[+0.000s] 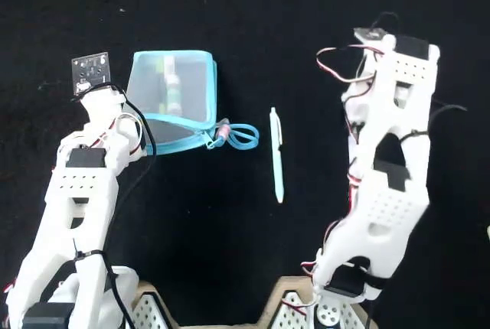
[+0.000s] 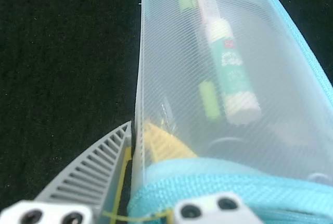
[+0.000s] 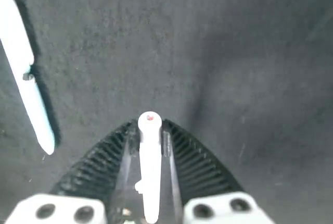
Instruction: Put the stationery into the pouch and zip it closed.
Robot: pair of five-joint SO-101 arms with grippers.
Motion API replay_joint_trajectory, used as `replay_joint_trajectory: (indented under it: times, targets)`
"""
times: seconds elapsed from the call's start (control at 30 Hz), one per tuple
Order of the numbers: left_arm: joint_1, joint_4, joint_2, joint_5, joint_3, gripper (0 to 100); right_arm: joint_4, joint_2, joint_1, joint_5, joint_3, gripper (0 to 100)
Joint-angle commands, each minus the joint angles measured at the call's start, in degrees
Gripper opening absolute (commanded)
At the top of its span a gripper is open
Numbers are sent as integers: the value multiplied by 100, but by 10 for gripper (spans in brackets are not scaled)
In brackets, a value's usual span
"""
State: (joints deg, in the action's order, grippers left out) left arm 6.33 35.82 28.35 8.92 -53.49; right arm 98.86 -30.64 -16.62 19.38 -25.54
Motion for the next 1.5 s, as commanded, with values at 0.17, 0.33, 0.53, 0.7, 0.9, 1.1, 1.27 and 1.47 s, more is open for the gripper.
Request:
replay_joint_trajectory:
  times: [0.17,0.33,0.53,0.7,0.9,1.1,1.27,1.47]
  targets:
    - [-4,53,-62,70,-207,32,-1125,1842,-62,-123,2123,11]
    - [-4,53,-62,70,-207,32,-2040,2264,26,-132,2941,11]
    - [-4,26,-62,70,-215,32,-2927,2281,193,-141,3477,11]
    - [-4,53,-70,70,-207,32,-3429,2281,519,-132,4057,11]
    - [4,35,-70,70,-224,32,-3833,2281,545,-141,4479,15]
    - [40,53,-70,70,-233,32,-3842,2273,527,-132,4655,15]
    - [22,53,-70,70,-207,32,-3833,1947,510,-105,4576,15]
    - [532,211,-97,-123,57,30,-3771,1112,510,-141,4224,15]
